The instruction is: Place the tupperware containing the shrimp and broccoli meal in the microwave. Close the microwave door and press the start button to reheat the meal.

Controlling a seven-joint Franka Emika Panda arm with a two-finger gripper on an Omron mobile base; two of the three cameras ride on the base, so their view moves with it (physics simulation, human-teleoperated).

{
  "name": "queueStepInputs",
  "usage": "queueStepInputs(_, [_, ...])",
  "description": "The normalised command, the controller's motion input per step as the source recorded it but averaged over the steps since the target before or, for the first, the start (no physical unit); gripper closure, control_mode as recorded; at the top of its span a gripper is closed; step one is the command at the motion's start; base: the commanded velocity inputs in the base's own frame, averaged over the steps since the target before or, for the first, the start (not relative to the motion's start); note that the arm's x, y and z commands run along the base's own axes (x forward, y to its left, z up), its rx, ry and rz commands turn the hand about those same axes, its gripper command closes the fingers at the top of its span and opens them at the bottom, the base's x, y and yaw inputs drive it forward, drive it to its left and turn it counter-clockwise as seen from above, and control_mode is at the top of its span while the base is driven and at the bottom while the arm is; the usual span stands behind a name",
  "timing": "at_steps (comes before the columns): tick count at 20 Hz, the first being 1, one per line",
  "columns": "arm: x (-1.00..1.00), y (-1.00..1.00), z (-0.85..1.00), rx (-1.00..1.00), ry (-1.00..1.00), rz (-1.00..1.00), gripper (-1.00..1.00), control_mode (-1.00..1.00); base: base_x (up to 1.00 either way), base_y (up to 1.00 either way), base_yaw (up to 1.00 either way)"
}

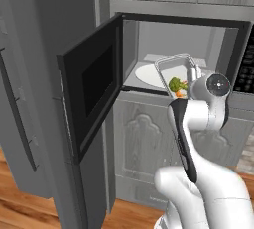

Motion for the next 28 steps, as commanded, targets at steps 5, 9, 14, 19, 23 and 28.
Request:
queueStepInputs(5, [0.60, -0.08, 0.00, -0.01, 0.11, 0.00, 1.00, -1.00, 0.00, 0.00, 0.00])
queueStepInputs(9, [0.52, -0.36, 0.09, 0.00, 0.15, 0.00, 1.00, -1.00, 0.00, 0.00, 0.00])
queueStepInputs(14, [0.49, -0.45, 0.02, 0.00, 0.19, 0.00, 1.00, -1.00, 0.00, 0.00, 0.00])
queueStepInputs(19, [0.52, -0.43, 0.00, 0.00, 0.10, 0.00, 1.00, -1.00, 0.00, 0.00, 0.00])
queueStepInputs(23, [0.60, -0.33, -0.05, 0.00, 0.03, 0.00, 1.00, -1.00, 0.00, 0.00, 0.00])
queueStepInputs(28, [0.68, -0.04, -0.51, 0.00, 0.00, 0.00, 1.00, -1.00, 0.00, 0.00, 0.00])
